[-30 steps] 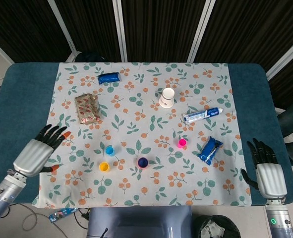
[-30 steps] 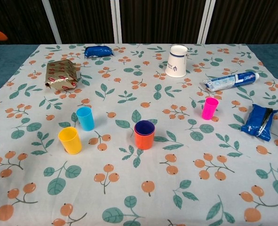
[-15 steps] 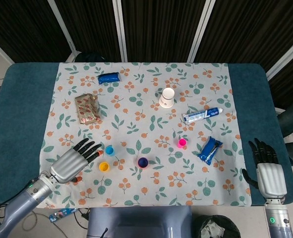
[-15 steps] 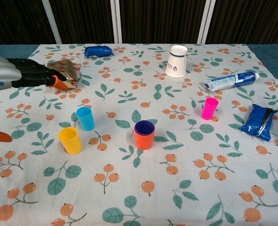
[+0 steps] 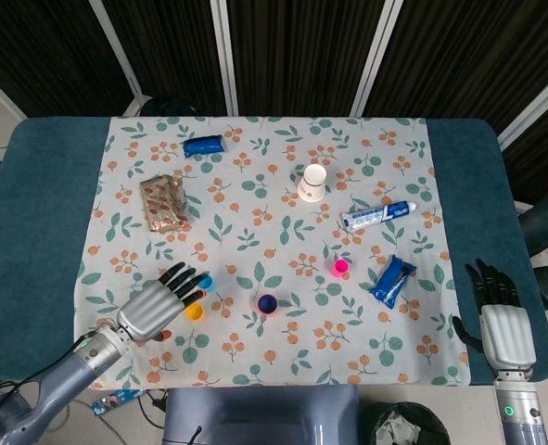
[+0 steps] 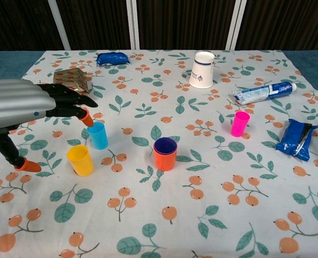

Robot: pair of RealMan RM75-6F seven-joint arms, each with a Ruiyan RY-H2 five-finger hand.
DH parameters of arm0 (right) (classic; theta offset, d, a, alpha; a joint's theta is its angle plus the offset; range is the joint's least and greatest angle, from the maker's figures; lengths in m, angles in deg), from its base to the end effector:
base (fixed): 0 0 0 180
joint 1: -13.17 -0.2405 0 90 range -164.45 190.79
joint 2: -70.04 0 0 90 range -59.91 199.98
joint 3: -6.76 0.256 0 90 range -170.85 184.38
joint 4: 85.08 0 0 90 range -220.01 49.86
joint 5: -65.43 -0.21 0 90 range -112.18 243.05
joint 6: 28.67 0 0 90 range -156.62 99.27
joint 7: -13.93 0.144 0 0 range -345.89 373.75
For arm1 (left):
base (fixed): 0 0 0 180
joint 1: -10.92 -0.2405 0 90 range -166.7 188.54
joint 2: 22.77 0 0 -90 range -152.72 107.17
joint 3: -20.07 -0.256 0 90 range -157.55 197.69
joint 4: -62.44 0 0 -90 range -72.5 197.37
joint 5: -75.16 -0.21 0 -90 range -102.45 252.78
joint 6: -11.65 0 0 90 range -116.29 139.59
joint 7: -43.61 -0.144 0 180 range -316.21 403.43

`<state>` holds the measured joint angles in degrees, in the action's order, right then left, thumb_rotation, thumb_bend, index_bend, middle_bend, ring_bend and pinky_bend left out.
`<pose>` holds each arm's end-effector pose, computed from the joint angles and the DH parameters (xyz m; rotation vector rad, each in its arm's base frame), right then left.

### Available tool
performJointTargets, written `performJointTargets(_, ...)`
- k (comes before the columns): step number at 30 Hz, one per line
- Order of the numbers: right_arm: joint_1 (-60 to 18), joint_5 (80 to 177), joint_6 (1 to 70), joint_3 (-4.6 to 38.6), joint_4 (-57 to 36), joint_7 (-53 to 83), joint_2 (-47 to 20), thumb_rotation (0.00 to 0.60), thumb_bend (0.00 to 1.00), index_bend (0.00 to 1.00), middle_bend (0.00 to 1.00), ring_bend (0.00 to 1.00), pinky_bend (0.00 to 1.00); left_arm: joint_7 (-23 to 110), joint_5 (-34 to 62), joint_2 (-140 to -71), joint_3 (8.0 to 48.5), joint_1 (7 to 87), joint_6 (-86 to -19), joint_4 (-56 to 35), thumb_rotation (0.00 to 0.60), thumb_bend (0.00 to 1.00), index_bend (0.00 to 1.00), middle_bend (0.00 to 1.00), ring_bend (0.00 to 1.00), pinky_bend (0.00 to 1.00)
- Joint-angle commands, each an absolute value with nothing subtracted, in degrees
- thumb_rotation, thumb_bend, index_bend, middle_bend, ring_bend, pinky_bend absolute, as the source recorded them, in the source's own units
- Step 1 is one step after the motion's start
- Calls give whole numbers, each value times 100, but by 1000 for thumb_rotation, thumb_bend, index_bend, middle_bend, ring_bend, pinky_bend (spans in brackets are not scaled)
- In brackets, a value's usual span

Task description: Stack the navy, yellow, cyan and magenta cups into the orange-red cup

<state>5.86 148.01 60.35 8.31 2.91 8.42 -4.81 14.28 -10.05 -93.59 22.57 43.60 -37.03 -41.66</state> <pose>-0.3050 -0.1888 0.1137 1.3314 -0.8868 0.9381 -0.1673 0.2507 0.0262 -2.2686 -0.6043 -0.7229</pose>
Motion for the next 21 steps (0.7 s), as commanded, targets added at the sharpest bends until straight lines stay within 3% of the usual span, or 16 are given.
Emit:
performJointTargets(1, 595, 14802, 6010, 845, 300, 838, -479, 600, 390, 0, 0, 0, 96, 1351, -884, -9474, 2253, 4453, -3614, -4060, 600, 122, 231, 3, 0, 0)
performJointTargets(10, 627, 14786, 5922, 909, 311, 819, -499, 600, 389, 0, 0, 0, 97, 1224, -808, -9702, 2179, 4582, -3612, -3916, 600, 168, 346, 36, 0, 0)
performJointTargets(21, 670, 14778, 5863, 982, 322, 818, -497, 600, 389, 0, 0, 0, 96, 1170, -650, -9902, 2117, 4632, -3729, -3682, 600, 234, 383, 54, 0, 0)
